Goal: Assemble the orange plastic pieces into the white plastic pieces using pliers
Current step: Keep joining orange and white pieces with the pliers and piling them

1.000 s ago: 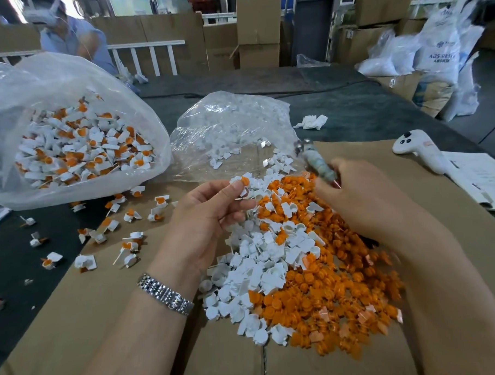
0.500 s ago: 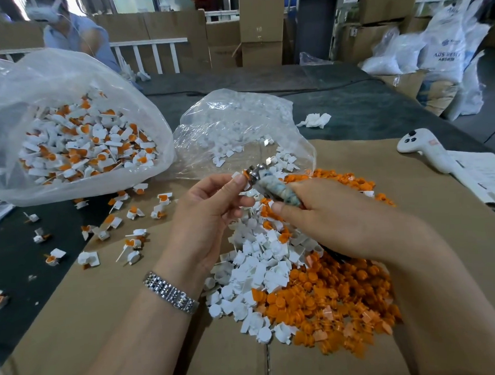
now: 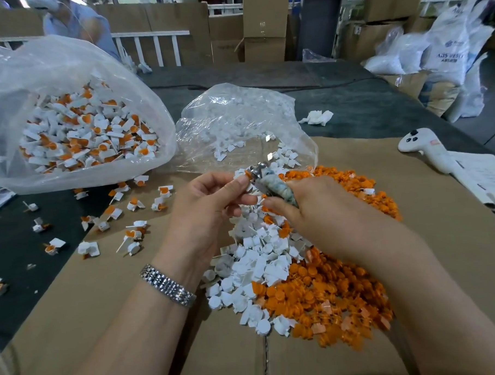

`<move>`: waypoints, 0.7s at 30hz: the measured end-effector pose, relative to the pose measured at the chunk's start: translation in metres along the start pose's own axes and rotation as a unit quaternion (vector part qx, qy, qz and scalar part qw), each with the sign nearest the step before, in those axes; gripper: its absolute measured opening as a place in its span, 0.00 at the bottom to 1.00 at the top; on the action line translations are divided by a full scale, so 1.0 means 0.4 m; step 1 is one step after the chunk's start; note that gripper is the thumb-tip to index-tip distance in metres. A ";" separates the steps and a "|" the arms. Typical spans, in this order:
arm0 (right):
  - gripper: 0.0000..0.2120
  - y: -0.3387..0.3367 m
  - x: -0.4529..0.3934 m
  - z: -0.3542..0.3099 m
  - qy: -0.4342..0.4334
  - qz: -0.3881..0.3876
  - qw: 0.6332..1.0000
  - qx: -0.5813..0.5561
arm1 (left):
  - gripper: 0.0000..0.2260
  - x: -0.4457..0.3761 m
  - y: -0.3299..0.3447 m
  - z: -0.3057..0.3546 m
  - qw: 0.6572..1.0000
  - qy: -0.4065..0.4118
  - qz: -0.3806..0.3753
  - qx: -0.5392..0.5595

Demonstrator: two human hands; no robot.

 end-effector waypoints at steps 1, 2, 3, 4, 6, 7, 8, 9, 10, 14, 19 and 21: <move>0.21 -0.002 -0.001 0.002 -0.001 0.005 1.000 0.007 | 0.10 0.000 0.001 0.000 1.000 0.001 0.001 0.002; 0.21 -0.002 -0.003 0.003 -0.001 0.008 1.000 0.010 | 0.10 0.000 0.001 -0.001 1.000 0.003 0.003 0.002; 0.23 -0.002 -0.005 0.005 0.000 0.011 1.000 0.010 | 0.10 -0.001 0.001 -0.001 1.000 0.005 0.005 0.000; 0.25 -0.001 -0.006 0.007 0.001 0.013 1.000 0.006 | 0.09 -0.002 0.000 -0.002 1.000 0.005 0.009 -0.005; 0.28 0.002 -0.006 0.009 -0.003 0.012 1.000 -0.009 | 0.05 -0.005 -0.006 -0.002 1.000 0.002 0.019 -0.016; 0.29 0.002 -0.005 0.012 -0.008 0.012 1.000 -0.017 | 0.04 -0.006 -0.011 0.001 1.000 0.005 0.024 -0.017; 0.28 -0.001 -0.004 0.017 -0.011 0.015 1.000 -0.025 | 0.04 -0.007 -0.017 0.006 0.999 0.012 0.029 -0.019; 0.28 -0.006 -0.004 0.027 -0.010 0.021 0.999 -0.031 | 0.04 -0.006 -0.028 0.013 0.998 0.025 0.042 -0.031; 0.27 -0.012 -0.003 0.041 -0.004 0.032 0.999 -0.034 | 0.04 -0.005 -0.043 0.023 0.995 0.045 0.067 -0.064; 0.22 -0.030 -0.013 0.117 0.063 0.081 0.995 -0.001 | 0.03 0.017 -0.134 0.081 0.918 0.137 0.257 -0.268; 0.28 -0.012 -0.021 0.204 0.174 0.071 0.981 0.043 | 0.09 0.034 -0.187 0.126 0.790 0.165 0.383 -0.450; 0.30 -0.002 -0.024 0.222 0.202 0.061 0.975 0.076 | 0.06 0.019 -0.159 0.119 0.797 0.187 0.324 -0.474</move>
Point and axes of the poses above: each hand's wrist, its own x-axis away from the middle knuckle, its own y-axis out of the palm, z = x × y, the point moved 7 cm from there along -x, towards the middle knuckle, and after that the axes turned 3 degrees about -y, right-handed, at the moved point
